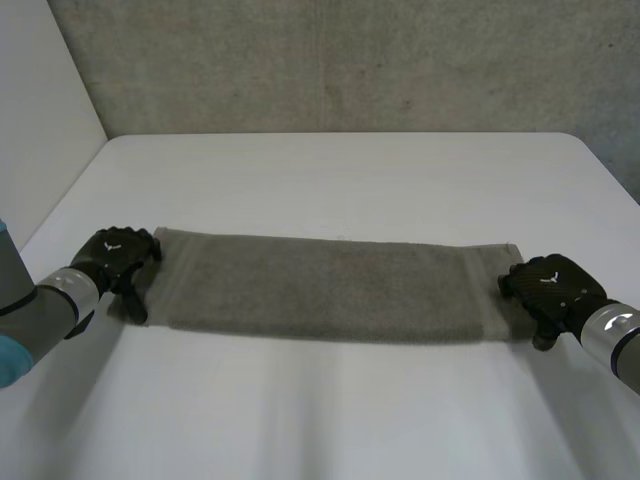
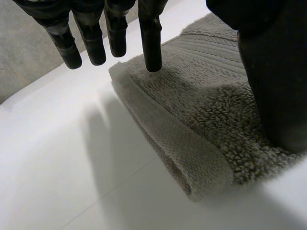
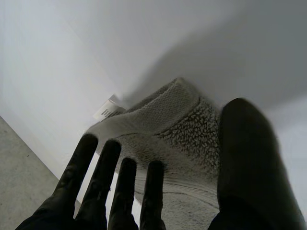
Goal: Fold the towel.
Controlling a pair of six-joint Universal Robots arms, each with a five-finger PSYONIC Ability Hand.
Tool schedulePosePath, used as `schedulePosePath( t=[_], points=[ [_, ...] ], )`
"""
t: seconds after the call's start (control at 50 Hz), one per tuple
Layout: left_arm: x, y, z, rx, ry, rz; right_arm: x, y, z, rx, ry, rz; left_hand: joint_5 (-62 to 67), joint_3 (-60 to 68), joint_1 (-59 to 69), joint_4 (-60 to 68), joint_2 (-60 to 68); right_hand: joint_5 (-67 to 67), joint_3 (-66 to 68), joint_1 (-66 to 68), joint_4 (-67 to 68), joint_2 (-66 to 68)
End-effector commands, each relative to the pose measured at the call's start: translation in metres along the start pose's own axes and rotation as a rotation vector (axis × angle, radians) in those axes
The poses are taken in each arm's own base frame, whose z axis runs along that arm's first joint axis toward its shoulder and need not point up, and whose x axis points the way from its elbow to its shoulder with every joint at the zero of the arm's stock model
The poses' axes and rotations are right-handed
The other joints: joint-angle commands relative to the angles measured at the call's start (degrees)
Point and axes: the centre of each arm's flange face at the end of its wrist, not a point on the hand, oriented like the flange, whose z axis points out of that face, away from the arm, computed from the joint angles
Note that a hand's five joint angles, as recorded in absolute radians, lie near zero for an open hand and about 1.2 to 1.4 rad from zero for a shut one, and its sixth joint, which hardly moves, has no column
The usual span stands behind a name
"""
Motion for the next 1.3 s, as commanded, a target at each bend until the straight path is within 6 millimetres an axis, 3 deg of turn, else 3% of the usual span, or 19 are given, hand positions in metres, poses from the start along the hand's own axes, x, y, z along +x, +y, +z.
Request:
schedulePosePath(
  t=[0.02,0.1,0.14,0.2,0.26,0.36,0.46,0.58,0.6,0.64,0.66,0.7,0.76,0.8,0.82,0.86,0.98,1.18,1.3],
  points=[
    [-0.002,-0.006,-0.003,0.014,-0.009,-0.007,-0.002,0.005,0.010,-0.004,-0.012,-0.002,-1.9,-3.1,-3.8,-3.4,-3.5,14.1,14.6,14.7,14.6,13.9],
    [-0.003,-0.014,-0.009,0.033,-0.016,-0.003,-0.002,0.006,0.013,-0.008,-0.016,-0.008,-2.0,-3.3,-4.0,-3.5,-3.6,25.6,26.1,26.1,26.1,25.4],
    [-0.001,-0.020,-0.015,0.044,-0.014,-0.011,0.004,0.005,0.015,-0.005,0.003,-0.014,-2.0,-3.3,-4.0,-3.5,-3.6,47.5,47.9,48.0,47.9,47.3],
    [0.000,-0.024,-0.018,0.050,-0.011,-0.020,0.009,0.004,0.015,0.000,0.021,-0.013,-2.0,-3.3,-4.0,-3.5,-3.6,47.6,48.0,48.1,48.0,47.4],
    [-0.003,-0.032,-0.025,0.064,-0.018,-0.044,0.029,0.008,0.015,-0.012,0.078,-0.003,-2.0,-3.3,-4.0,-3.5,-3.6,47.6,48.0,48.1,48.0,47.4],
    [-0.009,-0.051,-0.038,0.106,-0.036,-0.083,0.105,-0.002,-0.002,0.009,0.285,-0.015,-2.0,-3.3,-4.0,-3.5,-3.6,47.6,48.0,48.1,48.0,47.4],
    [-0.022,-0.064,-0.045,0.146,-0.071,-0.103,0.128,-0.033,-0.010,0.040,0.310,-0.034,-2.0,-3.3,-4.0,-3.5,-3.6,47.6,48.0,48.1,48.0,47.4],
    [-0.028,-0.078,-0.049,0.190,-0.090,-0.115,0.071,-0.141,-0.011,0.264,0.154,-0.071,-2.0,-3.3,-4.0,-3.5,-3.6,47.6,48.0,48.1,48.0,47.4],
    [-0.028,-0.078,-0.049,0.190,-0.090,-0.115,0.071,-0.141,-0.011,0.264,0.153,-0.071,-2.0,-3.3,-4.0,-3.5,-3.6,47.6,48.0,48.1,48.0,47.4],
    [-0.030,-0.084,-0.050,0.208,-0.094,-0.132,0.023,-0.186,-0.009,0.365,0.080,-0.080,-2.0,-3.3,-4.0,-3.5,-3.6,47.6,48.0,48.1,48.0,47.4],
    [-0.030,-0.084,-0.050,0.208,-0.094,-0.132,0.023,-0.187,-0.009,0.366,0.079,-0.080,-2.0,-3.3,-4.0,-3.5,-3.6,47.6,48.0,48.1,48.0,47.4],
    [-0.031,-0.088,-0.051,0.223,-0.092,-0.158,-0.052,-0.224,-0.013,0.455,-0.043,-0.122,-2.0,-3.3,-4.0,-3.5,-3.6,47.6,48.0,48.1,48.0,47.4],
    [-0.030,-0.089,-0.051,0.227,-0.089,-0.177,-0.096,-0.232,-0.015,0.468,-0.120,-0.148,-2.0,-3.3,-4.0,-3.5,-3.6,47.6,48.0,48.1,48.0,47.4],
    [-0.029,-0.091,-0.052,0.232,-0.081,-0.206,-0.163,-0.225,-0.014,0.421,-0.252,-0.202,-2.0,-3.3,-4.0,-3.5,-3.6,45.7,46.1,46.2,46.1,45.5],
    [-0.029,-0.091,-0.052,0.232,-0.081,-0.206,-0.163,-0.225,-0.014,0.421,-0.252,-0.203,-2.0,-3.3,-4.0,-3.5,-3.6,45.6,46.1,46.2,46.1,45.5],
    [-0.024,-0.089,-0.052,0.228,-0.068,-0.222,-0.193,-0.208,-0.003,0.345,-0.309,-0.240,-2.0,-3.3,-4.0,-3.5,-3.6,-10.9,-10.5,-10.4,-10.5,-11.1],
    [-0.012,-0.092,-0.053,0.232,-0.037,-0.215,-0.194,-0.197,0.004,0.290,-0.321,-0.226,-2.0,-3.3,-4.0,-3.5,-3.6,-22.4,-22.0,-21.9,-22.0,-22.6],
    [0.024,-0.111,-0.056,0.281,0.062,-0.172,-0.102,-0.192,-0.004,0.270,-0.211,0.034,-1.9,-3.1,-3.8,-3.4,-3.5,-22.4,-22.0,-21.9,-22.0,-22.6],
    [0.046,-0.116,-0.059,0.294,0.120,-0.151,-0.088,-0.168,-0.013,0.237,-0.222,0.065,-1.9,-3.1,-3.8,-3.4,-3.5,-22.4,-22.0,-21.9,-22.0,-22.6]
  ],
)
